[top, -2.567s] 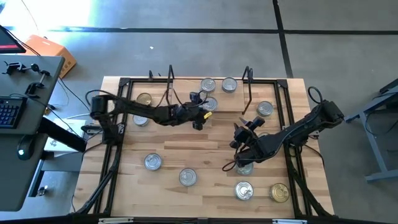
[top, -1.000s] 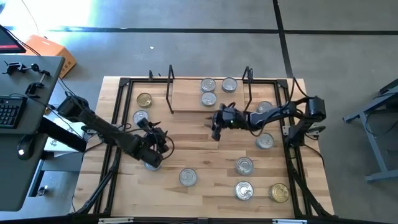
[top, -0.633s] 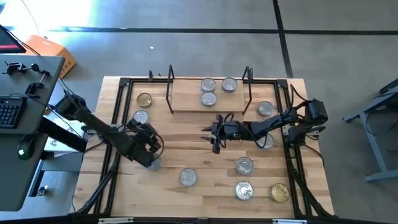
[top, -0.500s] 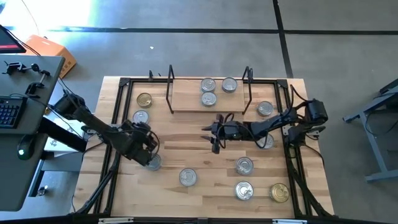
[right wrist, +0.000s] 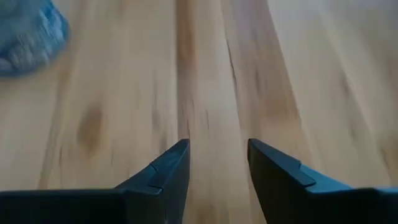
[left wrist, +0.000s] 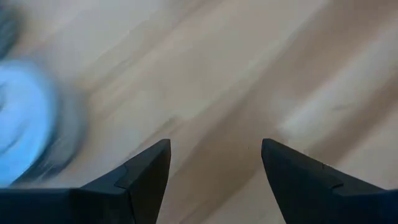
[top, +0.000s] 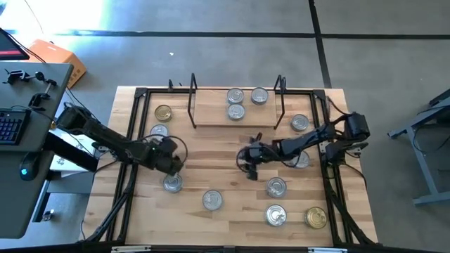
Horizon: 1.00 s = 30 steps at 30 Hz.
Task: Stack canned seafood by type on shelf
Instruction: Put the green tuna can on the shelf
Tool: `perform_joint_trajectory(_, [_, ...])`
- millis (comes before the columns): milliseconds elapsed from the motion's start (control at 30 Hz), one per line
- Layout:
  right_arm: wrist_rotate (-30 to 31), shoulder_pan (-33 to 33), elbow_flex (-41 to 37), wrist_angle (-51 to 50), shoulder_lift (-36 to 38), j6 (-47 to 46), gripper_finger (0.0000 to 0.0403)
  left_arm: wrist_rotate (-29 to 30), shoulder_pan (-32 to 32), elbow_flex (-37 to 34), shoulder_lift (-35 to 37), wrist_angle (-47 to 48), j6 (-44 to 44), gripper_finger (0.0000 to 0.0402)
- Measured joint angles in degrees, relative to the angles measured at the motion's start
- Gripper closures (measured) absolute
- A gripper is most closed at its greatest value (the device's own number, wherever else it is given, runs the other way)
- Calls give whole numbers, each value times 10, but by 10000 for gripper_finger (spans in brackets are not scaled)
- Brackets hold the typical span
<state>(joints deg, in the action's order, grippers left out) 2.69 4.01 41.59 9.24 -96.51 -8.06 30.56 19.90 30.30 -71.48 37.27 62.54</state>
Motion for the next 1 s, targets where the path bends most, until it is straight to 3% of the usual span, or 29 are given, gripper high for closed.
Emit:
perform_joint_trajectory(133, [18, 5, 5, -176, 58, -53, 250, 9, -1, 0, 0, -106, -114, 156])
perform_joint_trajectory(267, [76, 23, 4, -274, 118, -74, 250, 48, -1, 0, 0, -218, -205, 156])
perform_joint_trajectory(367, [147, 31, 3, -259, 139, -66, 250, 54, 0, 0, -1, -295, -279, 156])
perform_joint_trajectory(500, [228, 31, 3, -156, 141, -64, 250, 35, 12, 0, -7, -371, -379, 156])
perform_joint_trajectory(700, [180, 32, 3, -97, 140, 14, 250, -60, 59, 0, -6, -398, -526, 167])
perform_joint_trajectory(800, [180, 31, 3, -83, 138, 5, 250, -66, 89, 6, -5, -359, -507, 177])
perform_joint_trajectory(1000, [180, 31, 3, -67, 121, 5, 250, -81, 154, 69, -5, -96, -262, 204])
